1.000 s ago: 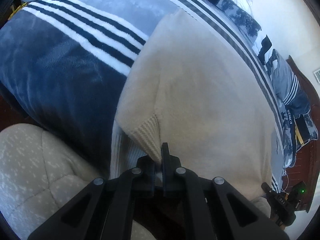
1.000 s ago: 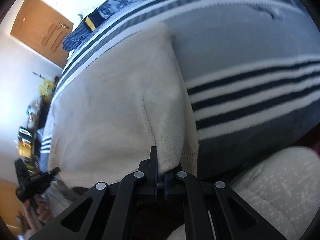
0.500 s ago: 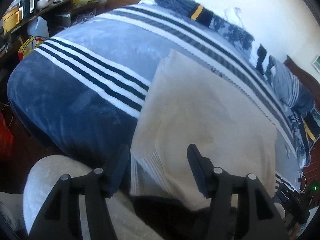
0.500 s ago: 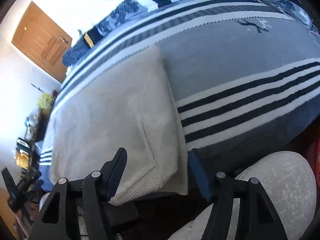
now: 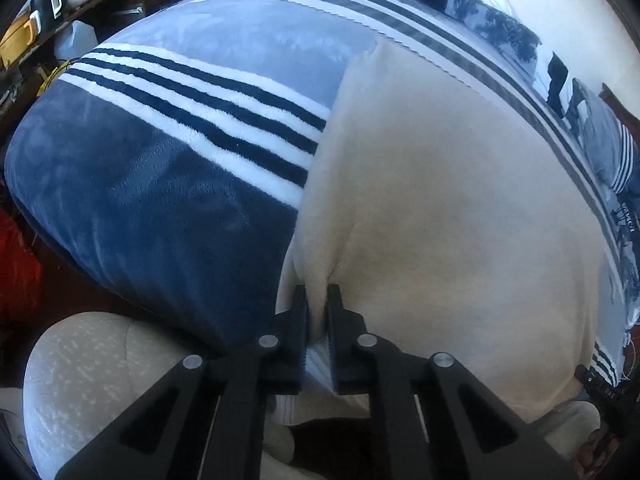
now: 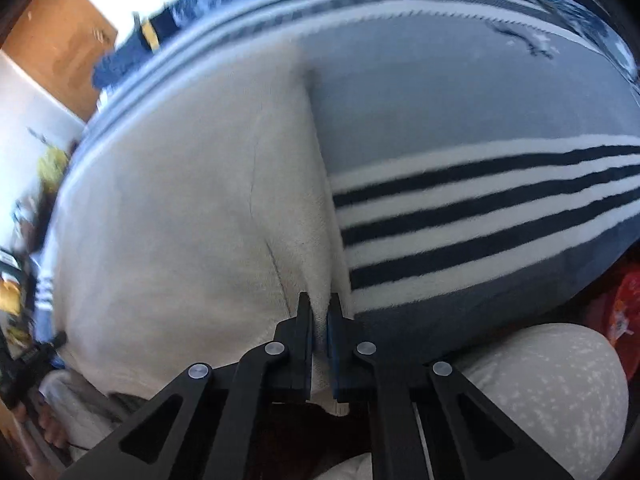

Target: Fold small clothes

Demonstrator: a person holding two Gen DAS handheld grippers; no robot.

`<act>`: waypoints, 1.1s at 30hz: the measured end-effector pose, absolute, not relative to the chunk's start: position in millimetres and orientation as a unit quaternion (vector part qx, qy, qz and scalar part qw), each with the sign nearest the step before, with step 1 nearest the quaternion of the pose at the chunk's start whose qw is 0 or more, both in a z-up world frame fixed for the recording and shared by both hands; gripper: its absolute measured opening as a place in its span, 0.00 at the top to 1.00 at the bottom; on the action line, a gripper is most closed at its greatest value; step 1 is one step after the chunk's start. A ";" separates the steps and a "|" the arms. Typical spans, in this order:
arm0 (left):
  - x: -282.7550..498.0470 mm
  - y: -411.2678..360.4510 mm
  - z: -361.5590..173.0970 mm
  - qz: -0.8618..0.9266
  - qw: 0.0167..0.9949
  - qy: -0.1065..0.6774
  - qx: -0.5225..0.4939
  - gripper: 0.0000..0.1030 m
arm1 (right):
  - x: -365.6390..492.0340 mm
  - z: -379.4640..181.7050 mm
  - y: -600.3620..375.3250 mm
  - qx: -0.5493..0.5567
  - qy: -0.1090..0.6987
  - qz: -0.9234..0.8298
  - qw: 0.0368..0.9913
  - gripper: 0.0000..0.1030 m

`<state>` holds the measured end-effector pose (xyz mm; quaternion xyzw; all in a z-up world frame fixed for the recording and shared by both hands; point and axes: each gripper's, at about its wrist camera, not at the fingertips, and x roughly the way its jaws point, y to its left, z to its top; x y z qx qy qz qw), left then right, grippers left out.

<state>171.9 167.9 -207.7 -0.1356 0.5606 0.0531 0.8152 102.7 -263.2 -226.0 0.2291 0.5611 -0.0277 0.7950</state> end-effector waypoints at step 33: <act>184.4 211.1 -225.9 -0.028 0.772 0.559 -0.301 0.66 | 253.4 -81.7 59.2 0.078 0.580 0.278 0.762 0.33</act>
